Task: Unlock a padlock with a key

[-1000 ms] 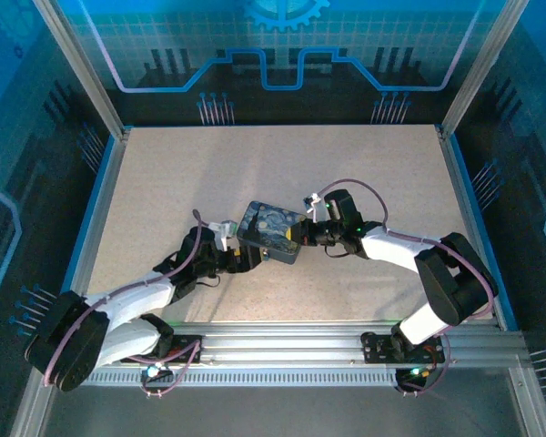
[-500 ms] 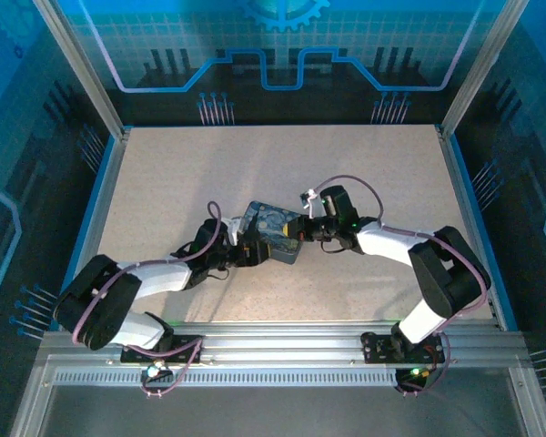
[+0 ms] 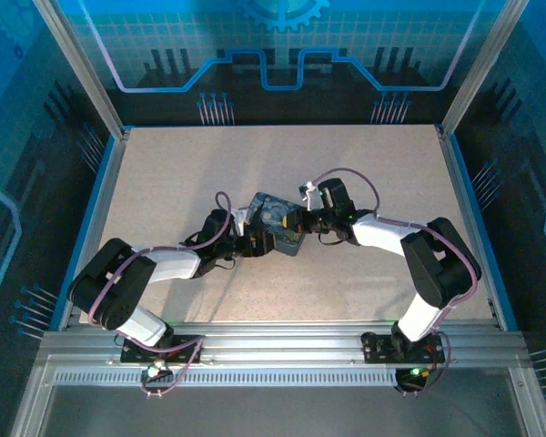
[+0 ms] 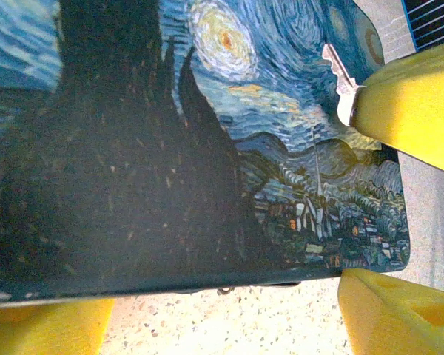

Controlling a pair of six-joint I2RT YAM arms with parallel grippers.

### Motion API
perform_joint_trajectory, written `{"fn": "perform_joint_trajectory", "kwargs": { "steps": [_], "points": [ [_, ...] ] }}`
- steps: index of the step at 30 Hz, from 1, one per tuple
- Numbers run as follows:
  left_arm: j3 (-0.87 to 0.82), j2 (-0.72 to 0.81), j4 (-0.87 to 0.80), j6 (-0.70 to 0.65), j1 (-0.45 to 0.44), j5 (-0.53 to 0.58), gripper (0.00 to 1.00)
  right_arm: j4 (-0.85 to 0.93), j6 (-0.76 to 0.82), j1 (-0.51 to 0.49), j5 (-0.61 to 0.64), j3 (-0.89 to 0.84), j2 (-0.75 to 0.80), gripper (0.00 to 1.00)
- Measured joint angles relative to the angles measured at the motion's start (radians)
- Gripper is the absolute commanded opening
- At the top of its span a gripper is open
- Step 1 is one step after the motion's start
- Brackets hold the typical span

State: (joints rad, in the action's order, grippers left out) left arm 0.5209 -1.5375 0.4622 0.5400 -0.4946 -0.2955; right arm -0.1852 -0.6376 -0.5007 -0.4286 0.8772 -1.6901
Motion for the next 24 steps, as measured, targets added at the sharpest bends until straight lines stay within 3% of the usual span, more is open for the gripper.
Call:
{"fn": "perform_joint_trajectory", "kwargs": {
  "steps": [24],
  "points": [
    [-0.073, 0.004, 0.068, -0.08, -0.059, 0.064, 0.71, 0.0, 0.002, -0.002, 0.006, 0.0, 0.0, 0.03]
  ]
}}
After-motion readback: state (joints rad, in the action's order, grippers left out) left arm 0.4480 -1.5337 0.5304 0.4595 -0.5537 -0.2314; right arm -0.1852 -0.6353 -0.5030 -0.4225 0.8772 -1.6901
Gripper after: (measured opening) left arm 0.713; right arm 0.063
